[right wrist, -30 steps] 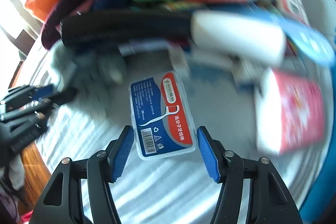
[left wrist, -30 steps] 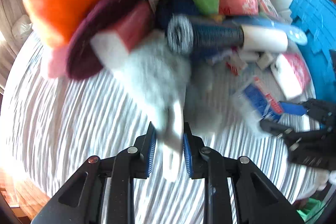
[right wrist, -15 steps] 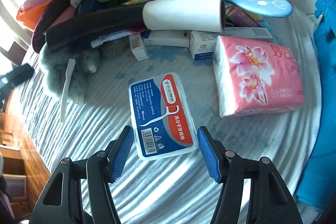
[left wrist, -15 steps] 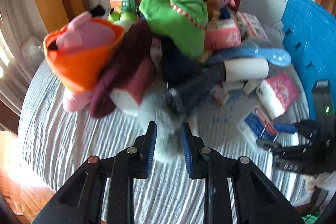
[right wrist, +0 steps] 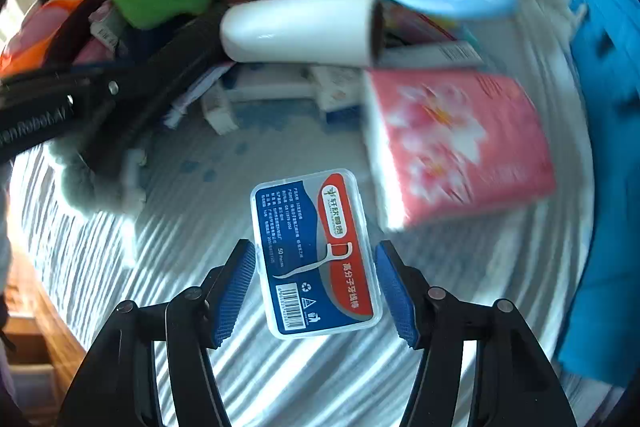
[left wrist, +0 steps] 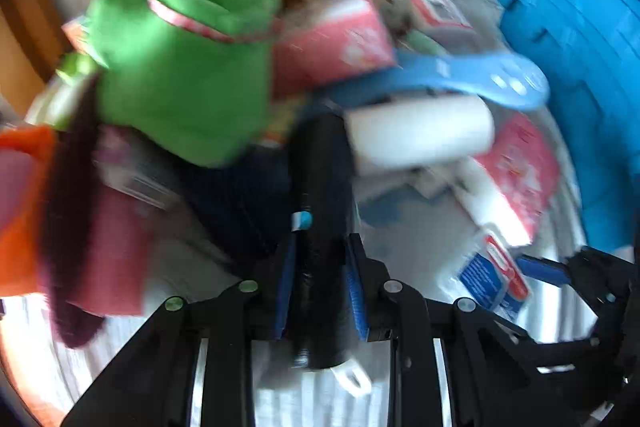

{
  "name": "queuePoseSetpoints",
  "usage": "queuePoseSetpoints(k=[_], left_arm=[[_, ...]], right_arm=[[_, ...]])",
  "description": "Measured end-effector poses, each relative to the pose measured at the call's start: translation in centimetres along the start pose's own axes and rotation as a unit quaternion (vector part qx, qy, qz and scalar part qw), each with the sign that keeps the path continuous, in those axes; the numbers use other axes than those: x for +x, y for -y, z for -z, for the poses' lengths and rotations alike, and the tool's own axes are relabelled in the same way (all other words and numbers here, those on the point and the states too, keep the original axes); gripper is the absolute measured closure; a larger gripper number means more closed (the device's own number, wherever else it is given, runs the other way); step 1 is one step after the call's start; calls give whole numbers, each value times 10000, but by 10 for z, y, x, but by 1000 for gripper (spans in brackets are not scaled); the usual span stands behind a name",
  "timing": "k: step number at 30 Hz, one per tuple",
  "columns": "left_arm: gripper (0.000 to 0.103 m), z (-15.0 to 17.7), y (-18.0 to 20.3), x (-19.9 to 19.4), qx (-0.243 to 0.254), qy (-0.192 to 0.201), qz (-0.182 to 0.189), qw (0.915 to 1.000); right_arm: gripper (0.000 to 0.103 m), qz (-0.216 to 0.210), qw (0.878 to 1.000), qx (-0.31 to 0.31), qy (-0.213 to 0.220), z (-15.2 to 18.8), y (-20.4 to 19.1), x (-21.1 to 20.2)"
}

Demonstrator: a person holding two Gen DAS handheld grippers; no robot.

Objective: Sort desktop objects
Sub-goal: 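Grasp the black wrapped roll with the left tool while the right grasps the floss box, then lift the black roll and floss box and carry both over the blue crate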

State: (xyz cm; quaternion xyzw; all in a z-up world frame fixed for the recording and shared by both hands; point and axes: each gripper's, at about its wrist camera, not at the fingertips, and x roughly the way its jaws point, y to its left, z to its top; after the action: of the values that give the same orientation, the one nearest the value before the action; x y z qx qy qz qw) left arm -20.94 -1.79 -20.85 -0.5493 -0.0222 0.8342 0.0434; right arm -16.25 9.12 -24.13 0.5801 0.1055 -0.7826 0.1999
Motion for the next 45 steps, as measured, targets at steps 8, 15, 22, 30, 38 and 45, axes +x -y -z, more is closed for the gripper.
queuePoseSetpoints(k=[8, 15, 22, 30, 38, 45], left_arm=[[70, 4, 7, 9, -244, -42, 153, 9996], [42, -10, 15, 44, -564, -296, -230, 9977], [67, 18, 18, 37, -546, -243, -21, 9982], [69, 40, 27, -46, -405, 561, -85, 9976], [69, 34, 10, -99, -412, 1100, -212, 9929], [69, 56, 19, -61, -348, 605, -175, 9974]], right_arm=[[38, -64, 9995, 309, 48, 5, 4, -9], [26, -19, 9995, 297, 63, 0, -10, -8], [36, 139, 9997, 175, -47, 15, -25, -12], [41, -28, 9964, -80, 839, 55, -70, -79], [84, 57, 9930, -188, 1162, -4, 42, -84], [32, -41, 9992, 215, 325, 26, 52, -33]])
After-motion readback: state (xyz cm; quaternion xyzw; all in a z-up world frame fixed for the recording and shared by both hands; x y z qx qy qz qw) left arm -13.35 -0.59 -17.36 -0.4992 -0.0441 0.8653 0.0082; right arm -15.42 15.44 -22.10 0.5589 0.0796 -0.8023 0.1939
